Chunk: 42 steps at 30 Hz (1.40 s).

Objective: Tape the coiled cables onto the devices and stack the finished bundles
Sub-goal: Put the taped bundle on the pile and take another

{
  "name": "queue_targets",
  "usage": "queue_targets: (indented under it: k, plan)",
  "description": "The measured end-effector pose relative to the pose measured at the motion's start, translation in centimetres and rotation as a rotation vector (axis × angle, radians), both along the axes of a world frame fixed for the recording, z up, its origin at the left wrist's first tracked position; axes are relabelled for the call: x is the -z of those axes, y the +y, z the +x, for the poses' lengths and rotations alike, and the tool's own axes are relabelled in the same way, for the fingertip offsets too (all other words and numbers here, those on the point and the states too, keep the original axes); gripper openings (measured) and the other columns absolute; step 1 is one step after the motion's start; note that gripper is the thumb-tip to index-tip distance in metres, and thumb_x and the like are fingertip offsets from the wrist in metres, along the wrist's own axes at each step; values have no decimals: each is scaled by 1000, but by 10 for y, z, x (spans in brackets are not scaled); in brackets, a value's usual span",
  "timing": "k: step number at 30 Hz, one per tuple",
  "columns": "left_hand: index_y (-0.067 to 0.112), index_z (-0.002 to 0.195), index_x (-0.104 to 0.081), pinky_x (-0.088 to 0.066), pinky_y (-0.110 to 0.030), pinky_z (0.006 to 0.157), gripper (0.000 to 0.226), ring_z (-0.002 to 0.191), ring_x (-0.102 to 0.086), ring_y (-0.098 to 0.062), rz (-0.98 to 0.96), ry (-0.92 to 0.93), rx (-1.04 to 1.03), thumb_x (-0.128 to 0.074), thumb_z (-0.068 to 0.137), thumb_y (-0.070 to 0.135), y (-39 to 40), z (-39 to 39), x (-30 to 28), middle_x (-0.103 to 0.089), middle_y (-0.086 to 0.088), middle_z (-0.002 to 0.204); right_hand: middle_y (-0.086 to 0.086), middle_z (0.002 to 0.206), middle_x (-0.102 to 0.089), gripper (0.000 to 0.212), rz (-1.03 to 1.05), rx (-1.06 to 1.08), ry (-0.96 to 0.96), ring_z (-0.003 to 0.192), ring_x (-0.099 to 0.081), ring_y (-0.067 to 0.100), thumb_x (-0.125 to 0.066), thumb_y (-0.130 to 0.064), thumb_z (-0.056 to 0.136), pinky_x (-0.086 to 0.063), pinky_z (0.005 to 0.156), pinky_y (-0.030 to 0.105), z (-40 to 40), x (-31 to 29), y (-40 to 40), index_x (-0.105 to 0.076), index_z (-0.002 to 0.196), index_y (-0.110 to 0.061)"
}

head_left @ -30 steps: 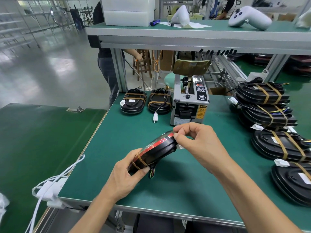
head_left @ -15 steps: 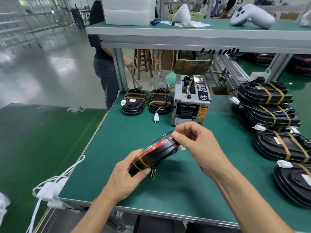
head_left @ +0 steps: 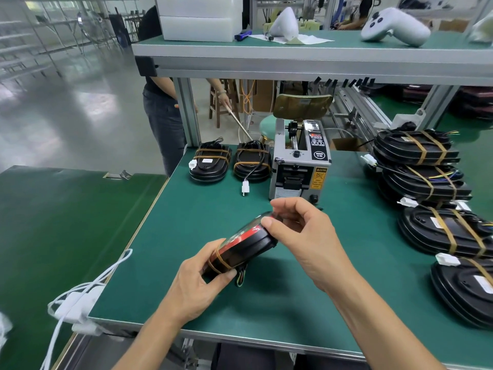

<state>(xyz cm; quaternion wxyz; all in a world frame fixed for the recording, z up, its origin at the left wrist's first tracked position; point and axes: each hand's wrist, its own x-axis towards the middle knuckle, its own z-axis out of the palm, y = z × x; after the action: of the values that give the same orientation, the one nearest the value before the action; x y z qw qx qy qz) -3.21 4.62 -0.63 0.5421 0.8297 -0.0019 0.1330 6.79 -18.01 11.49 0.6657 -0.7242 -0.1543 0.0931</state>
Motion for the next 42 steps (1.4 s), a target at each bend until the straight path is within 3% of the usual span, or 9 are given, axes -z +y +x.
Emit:
queue_targets:
  k: [3, 11, 15, 21, 25, 30, 34, 39, 42]
  plan:
    - [32, 147, -58, -55, -34, 104, 56, 117, -71, -24, 7, -5, 7, -76, 96, 47, 0, 1, 1, -74, 1, 128, -10, 111, -74, 31, -32, 8, -11, 106, -70, 7, -86, -29, 84, -56, 98, 33, -3, -2, -1, -73, 112, -33]
    - [35, 142, -60, -53, -28, 101, 51, 114, -72, -21, 24, -24, -7, -76, 95, 46, -2, 2, -1, -75, 3, 126, -20, 120, -69, 51, -98, -92, -75, 115, -61, -8, -82, -54, 73, -44, 88, 5, -3, 0, -3, -69, 121, -41]
    - [39, 139, -62, -53, -23, 99, 49, 111, -72, -19, 22, -20, -21, -76, 93, 46, -3, 2, -2, -75, 3, 123, -3, 91, -80, 10, 99, 122, 139, 87, -76, 5, -71, -27, 98, -49, 70, 13, 40, 6, -4, -76, 105, -22]
    - [35, 139, -63, -54, -37, 103, 50, 113, -71, -24, 15, 7, -36, -77, 92, 47, -2, 1, -3, -75, 1, 124, 7, 90, -76, 13, 25, 347, 226, 72, -69, 13, -66, -12, 98, -43, 51, 6, 89, 22, 4, -75, 90, -17]
    - [27, 138, -66, -54, -50, 104, 54, 115, -70, -25, 10, 9, -77, -77, 89, 47, -1, 0, -2, -75, 2, 125, 4, 99, -81, 28, 25, 171, 155, 88, -78, 15, -67, -42, 99, -55, 84, 21, 86, 27, 13, -81, 96, -19]
    - [26, 138, -65, -55, -51, 102, 53, 111, -70, -25, -2, 10, -82, -76, 91, 49, -2, 0, -4, -75, 1, 120, 1, 131, -72, 59, 46, -257, 57, 131, -61, 21, -45, -69, 102, -40, 116, 53, 51, 61, 21, -73, 127, -23]
    - [41, 143, -60, -51, -44, 110, 53, 125, -67, -22, 29, 11, -64, -73, 93, 53, -2, 1, -2, -72, 6, 133, 12, 133, -66, 53, 119, -321, 41, 130, -56, 37, -45, -63, 104, -33, 118, 63, 36, 57, 30, -64, 127, -20]
    - [58, 151, -46, -44, -22, 113, 68, 140, -57, -11, 94, 8, -40, -78, 91, 61, -6, 2, -4, -63, 18, 145, -9, 92, -63, 29, 60, -345, -63, 87, -56, 13, -49, -51, 93, -43, 83, 38, 24, 27, 35, -61, 100, -26]
    - [64, 151, -43, -41, -14, 112, 84, 142, -55, -4, 94, 11, -57, -87, 79, 54, -5, 2, -5, -60, 25, 147, -15, 90, -59, 23, -129, -318, -276, 89, -54, 11, -45, -48, 89, -42, 82, 35, 15, 6, 38, -56, 94, -29]
